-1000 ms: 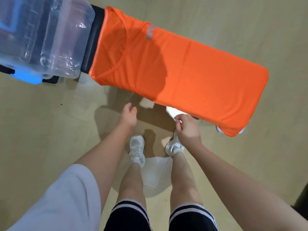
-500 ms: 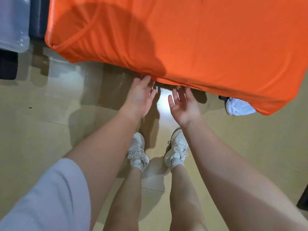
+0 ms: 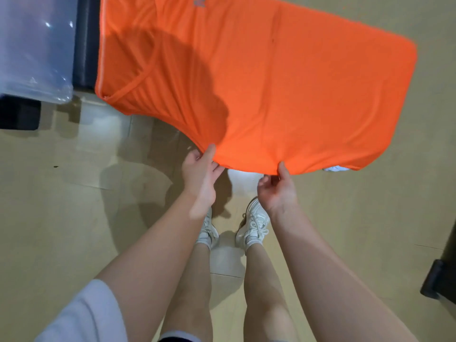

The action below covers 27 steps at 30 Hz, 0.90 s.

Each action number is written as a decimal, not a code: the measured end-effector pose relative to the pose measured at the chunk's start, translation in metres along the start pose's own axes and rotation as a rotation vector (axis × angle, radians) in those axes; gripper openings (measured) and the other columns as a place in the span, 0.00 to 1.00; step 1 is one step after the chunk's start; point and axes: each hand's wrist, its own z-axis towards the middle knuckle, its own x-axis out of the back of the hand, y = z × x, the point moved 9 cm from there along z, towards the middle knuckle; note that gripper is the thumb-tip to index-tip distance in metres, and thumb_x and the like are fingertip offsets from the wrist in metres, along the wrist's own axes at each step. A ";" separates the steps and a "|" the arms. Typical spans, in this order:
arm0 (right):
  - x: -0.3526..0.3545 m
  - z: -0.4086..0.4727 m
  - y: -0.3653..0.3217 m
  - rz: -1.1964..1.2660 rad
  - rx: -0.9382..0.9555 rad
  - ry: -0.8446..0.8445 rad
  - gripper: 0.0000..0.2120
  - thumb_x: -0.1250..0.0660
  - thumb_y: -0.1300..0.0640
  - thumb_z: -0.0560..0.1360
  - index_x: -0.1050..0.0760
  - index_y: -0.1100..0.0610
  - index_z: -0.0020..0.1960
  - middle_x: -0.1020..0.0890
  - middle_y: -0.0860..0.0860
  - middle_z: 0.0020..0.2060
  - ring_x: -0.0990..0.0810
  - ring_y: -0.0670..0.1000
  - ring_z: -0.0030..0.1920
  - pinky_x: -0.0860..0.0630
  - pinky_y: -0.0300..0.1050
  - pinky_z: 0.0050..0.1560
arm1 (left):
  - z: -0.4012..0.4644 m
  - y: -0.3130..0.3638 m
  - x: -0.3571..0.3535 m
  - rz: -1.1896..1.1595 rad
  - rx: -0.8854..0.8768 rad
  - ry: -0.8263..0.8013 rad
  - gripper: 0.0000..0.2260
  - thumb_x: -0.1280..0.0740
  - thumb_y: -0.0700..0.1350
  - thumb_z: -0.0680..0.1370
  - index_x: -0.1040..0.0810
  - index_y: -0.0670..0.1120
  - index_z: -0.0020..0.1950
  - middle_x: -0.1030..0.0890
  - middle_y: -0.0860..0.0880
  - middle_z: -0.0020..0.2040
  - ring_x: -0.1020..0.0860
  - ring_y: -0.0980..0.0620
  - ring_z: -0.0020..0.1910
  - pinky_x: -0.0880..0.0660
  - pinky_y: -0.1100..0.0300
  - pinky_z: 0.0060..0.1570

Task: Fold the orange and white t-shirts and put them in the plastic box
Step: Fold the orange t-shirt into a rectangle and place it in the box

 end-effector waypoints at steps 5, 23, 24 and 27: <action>-0.014 -0.064 -0.072 -0.339 0.300 0.218 0.13 0.33 0.61 0.73 0.35 0.54 0.34 0.28 0.50 0.28 0.31 0.43 0.19 0.39 0.32 0.19 | -0.038 0.056 -0.021 0.138 -0.176 0.214 0.08 0.34 0.40 0.75 0.31 0.46 0.39 0.25 0.44 0.39 0.26 0.52 0.32 0.25 0.67 0.27; 0.053 -0.006 -0.203 -0.681 0.198 0.185 0.05 0.39 0.57 0.77 0.29 0.57 0.51 0.27 0.52 0.44 0.27 0.50 0.40 0.27 0.41 0.41 | -0.056 -0.042 -0.175 0.618 -0.114 -0.102 0.08 0.45 0.40 0.80 0.28 0.46 0.54 0.23 0.50 0.46 0.22 0.54 0.44 0.25 0.63 0.48; 0.055 0.004 -0.202 -0.688 0.124 0.130 0.12 0.40 0.55 0.78 0.31 0.57 0.60 0.28 0.53 0.50 0.26 0.51 0.47 0.27 0.43 0.49 | -0.058 -0.052 -0.183 0.670 -0.121 -0.118 0.07 0.44 0.40 0.80 0.28 0.47 0.53 0.23 0.51 0.45 0.23 0.55 0.42 0.25 0.63 0.48; 0.045 0.024 -0.199 -0.656 -0.014 -0.028 0.19 0.44 0.50 0.80 0.36 0.55 0.69 0.30 0.49 0.57 0.31 0.50 0.61 0.35 0.48 0.66 | -0.057 -0.083 -0.200 0.762 -0.082 -0.111 0.07 0.42 0.43 0.80 0.27 0.52 0.44 0.23 0.51 0.45 0.23 0.56 0.42 0.27 0.60 0.50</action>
